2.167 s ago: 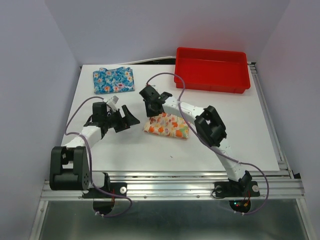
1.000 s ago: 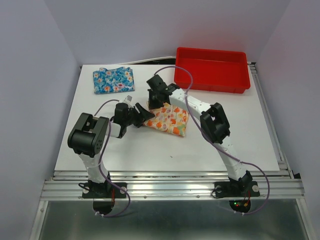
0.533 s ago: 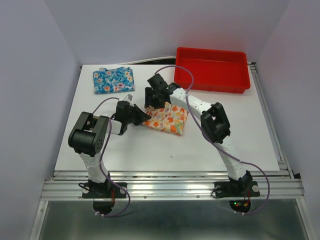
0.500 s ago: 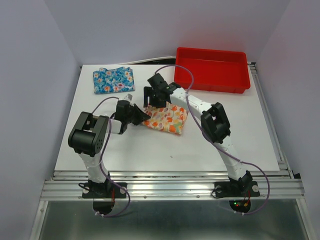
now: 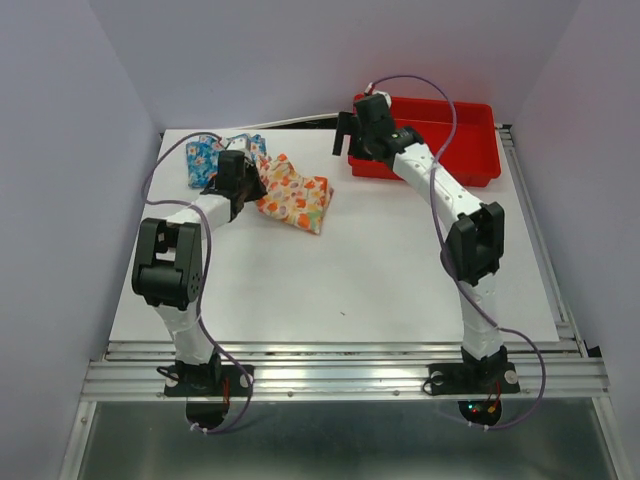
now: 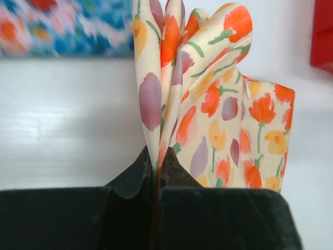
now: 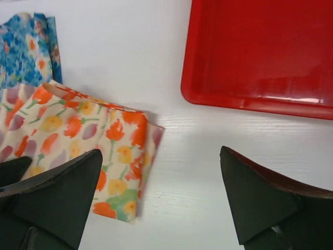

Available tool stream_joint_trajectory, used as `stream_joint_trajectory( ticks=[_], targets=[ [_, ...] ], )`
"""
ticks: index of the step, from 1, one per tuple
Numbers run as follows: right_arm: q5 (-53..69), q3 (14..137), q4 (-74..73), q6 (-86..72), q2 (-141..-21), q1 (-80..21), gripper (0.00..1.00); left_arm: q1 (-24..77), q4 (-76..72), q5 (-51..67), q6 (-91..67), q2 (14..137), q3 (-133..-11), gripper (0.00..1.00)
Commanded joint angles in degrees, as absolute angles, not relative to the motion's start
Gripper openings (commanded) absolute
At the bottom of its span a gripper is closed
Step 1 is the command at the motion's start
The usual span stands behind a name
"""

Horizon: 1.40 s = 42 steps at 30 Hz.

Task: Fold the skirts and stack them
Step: Neatly place the folded skirt to the corner

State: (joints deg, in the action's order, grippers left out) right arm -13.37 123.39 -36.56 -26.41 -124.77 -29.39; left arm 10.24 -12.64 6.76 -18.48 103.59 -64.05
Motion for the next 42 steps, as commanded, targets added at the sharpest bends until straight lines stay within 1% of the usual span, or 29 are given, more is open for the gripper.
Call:
stream_joint_trajectory(
  ticks=[1,5,6,10,14,18,21,27,31,38,42],
  targets=[
    [-14.9,123.3,-34.6,-24.1,-121.1,-28.8,1.00,9.8,-12.0,1.7,-7.7,106.7,-73.7,0.00],
    [-13.8,122.0,-34.6,-24.3,-121.0,-28.3,1.00,9.8,-12.6,0.6,-3.2,111.0,-80.9,0.00],
    [-13.6,122.0,-34.5,-24.3,-121.1,-28.3,1.00,9.8,-12.9,-1.3,-1.4,112.5,-83.5,0.00],
    [-13.2,121.7,-34.6,-24.3,-121.4,-28.3,1.00,9.5,-12.9,-2.3,-0.4,115.6,-89.4,0.00],
    [-12.2,121.7,-34.6,-23.9,-121.7,-28.3,1.00,8.3,-14.1,-3.8,2.5,117.4,-93.5,0.00],
    [-11.6,121.1,-34.5,-24.0,-121.7,-28.3,1.00,6.0,-16.3,-1.2,4.3,117.7,-95.0,0.00],
    [-11.6,120.8,-34.6,-24.1,-121.8,-28.3,1.00,4.4,-15.2,-0.9,4.2,118.2,-97.7,0.00],
    [-10.6,120.7,-34.5,-24.6,-122.3,-28.3,1.00,2.8,-18.7,-0.3,4.7,115.5,-94.8,0.00],
    [-10.5,120.4,-34.6,-24.5,-122.2,-28.3,1.00,1.6,-21.3,3.0,3.8,114.4,-92.7,0.00],
    [-10.7,119.9,-34.5,-24.3,-121.9,-28.3,1.00,-1.4,-19.5,5.3,0.4,115.6,-93.8,0.00],
    [-10.8,119.7,-34.5,-24.3,-121.9,-28.3,1.00,-3.1,-20.1,5.4,-0.2,115.1,-91.3,0.00]
  ],
)
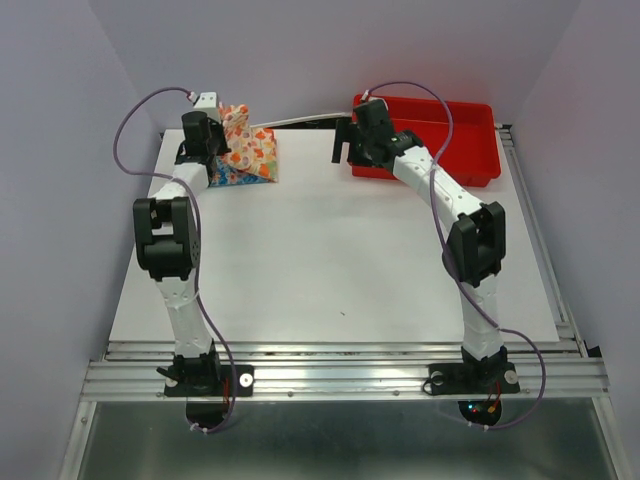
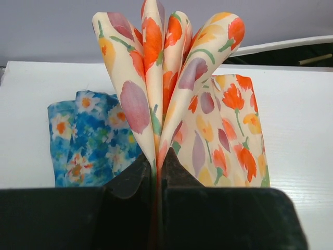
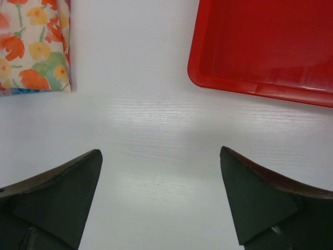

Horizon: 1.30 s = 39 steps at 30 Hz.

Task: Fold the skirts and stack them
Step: Neatly place the folded skirt to the corner

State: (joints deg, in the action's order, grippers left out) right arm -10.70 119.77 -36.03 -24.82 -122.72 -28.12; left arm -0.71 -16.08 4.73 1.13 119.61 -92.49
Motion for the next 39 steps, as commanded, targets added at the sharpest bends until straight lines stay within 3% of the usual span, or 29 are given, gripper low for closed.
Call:
stream_joint_trajectory(
  ticks=[1,22,34,38,39],
  targets=[
    [-10.9,119.6,-34.5,-24.3,-121.8,-28.3,1.00,-3.4,-20.3,5.4,-1.4,115.1,-90.9,0.00],
    [-10.2,118.7,-34.4,-24.2,-122.3,-28.3,1.00,-10.4,-18.1,5.5,-5.2,122.3,-91.8,0.00],
    [-9.4,118.0,-34.3,-24.1,-121.7,-28.3,1.00,-10.7,-12.7,3.4,-5.2,125.4,-98.1,0.53],
    [-9.1,117.9,-34.2,-23.9,-121.6,-28.3,1.00,-10.9,-9.5,-3.2,-5.6,124.2,-100.5,0.56],
    [-9.1,117.9,-34.3,-23.9,-121.6,-28.3,1.00,-11.0,-9.3,-4.3,-5.0,122.9,-100.5,0.69]
  ],
)
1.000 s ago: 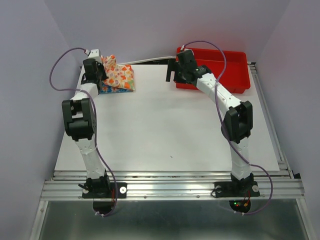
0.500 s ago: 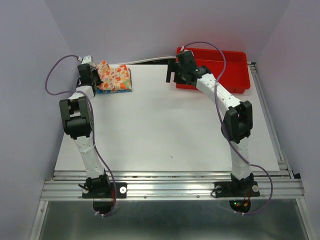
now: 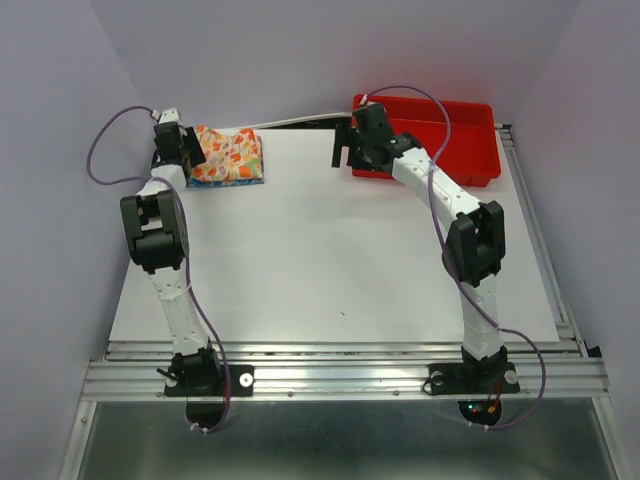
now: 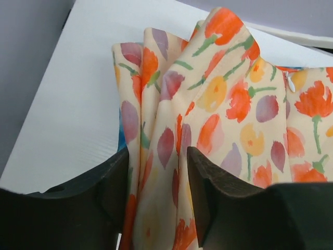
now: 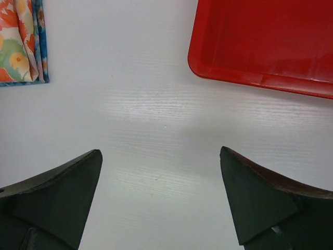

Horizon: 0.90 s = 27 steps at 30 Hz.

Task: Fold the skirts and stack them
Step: Neatly place the folded skirt to the corner

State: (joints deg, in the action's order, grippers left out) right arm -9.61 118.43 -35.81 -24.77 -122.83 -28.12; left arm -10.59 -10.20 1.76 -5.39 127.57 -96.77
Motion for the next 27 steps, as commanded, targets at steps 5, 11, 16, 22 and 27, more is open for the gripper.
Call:
stream_joint_trajectory(
  ticks=[5,11,16,22,27],
  targets=[
    [-9.3,117.9,-34.2,-22.9,-120.7,-28.3,1.00,-10.9,-8.4,-6.3,-1.7,118.7,-100.6,0.73],
    [-6.9,117.4,-34.3,-20.0,-119.7,-28.3,1.00,-10.8,-8.5,0.6,5.6,112.8,-98.2,0.73],
    [-3.3,116.6,-33.9,-19.0,-119.3,-28.3,1.00,-10.7,-5.9,13.2,6.4,114.1,-100.4,0.59],
    [-2.9,117.1,-33.9,-19.2,-120.1,-27.8,1.00,-10.7,-2.0,19.7,0.4,122.1,-109.8,0.33],
    [-3.3,117.1,-34.0,-19.6,-121.0,-27.8,1.00,-10.7,-2.8,20.5,-3.5,126.9,-114.6,0.29]
  ],
)
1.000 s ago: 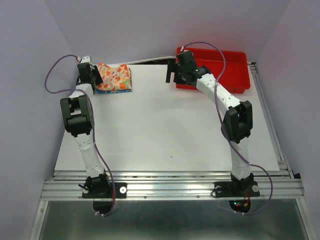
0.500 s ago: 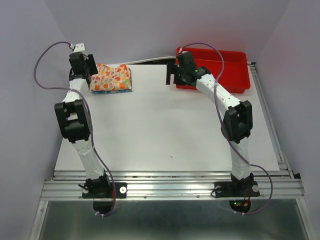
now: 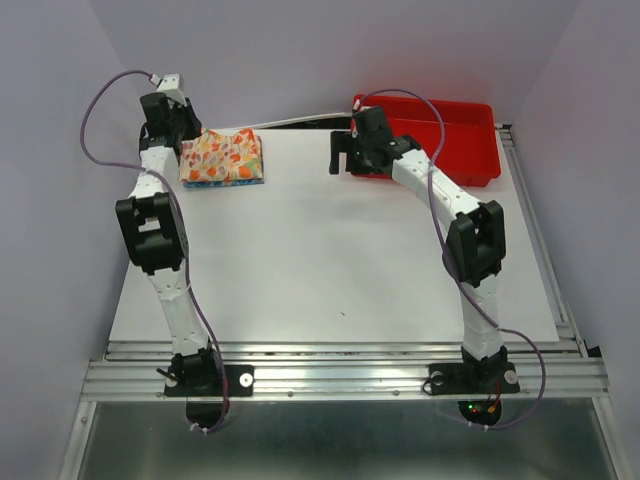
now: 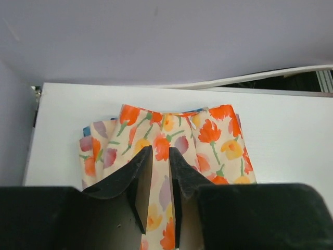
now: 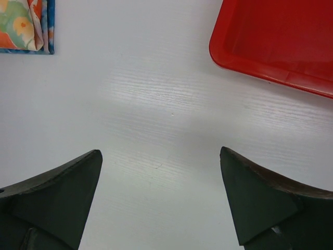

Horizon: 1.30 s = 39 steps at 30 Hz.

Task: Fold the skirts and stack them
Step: Neatly place the folded skirt to the corner

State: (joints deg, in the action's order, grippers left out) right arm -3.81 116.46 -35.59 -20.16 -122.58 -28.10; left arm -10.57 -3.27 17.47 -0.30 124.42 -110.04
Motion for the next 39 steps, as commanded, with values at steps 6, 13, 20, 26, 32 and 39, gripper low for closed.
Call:
stream_joint_trajectory(
  ticks=[6,13,20,26,32,39],
  targets=[
    [-3.9,117.3,-34.0,-20.0,-122.6,-27.8,1.00,-10.9,-3.9,19.9,-6.8,132.6,-118.8,0.29],
    [-3.8,117.1,-34.1,-20.2,-123.3,-27.8,1.00,-12.5,-7.4,18.9,-12.7,137.5,-121.6,0.30],
    [-4.4,116.4,-34.1,-20.6,-123.6,-27.8,1.00,-12.7,-7.2,16.3,-13.2,141.1,-124.1,0.31],
    [-5.1,115.3,-34.0,-19.9,-123.0,-27.8,1.00,-12.7,-7.1,15.4,-13.9,142.6,-125.4,0.31],
    [-7.6,113.7,-33.8,-17.8,-120.9,-27.8,1.00,-12.7,-6.8,14.1,-10.7,140.2,-126.0,0.47],
    [-10.9,111.5,-32.5,-11.9,-114.3,-27.1,1.00,-10.9,-3.5,9.2,-2.6,127.9,-122.3,0.84]
  ],
)
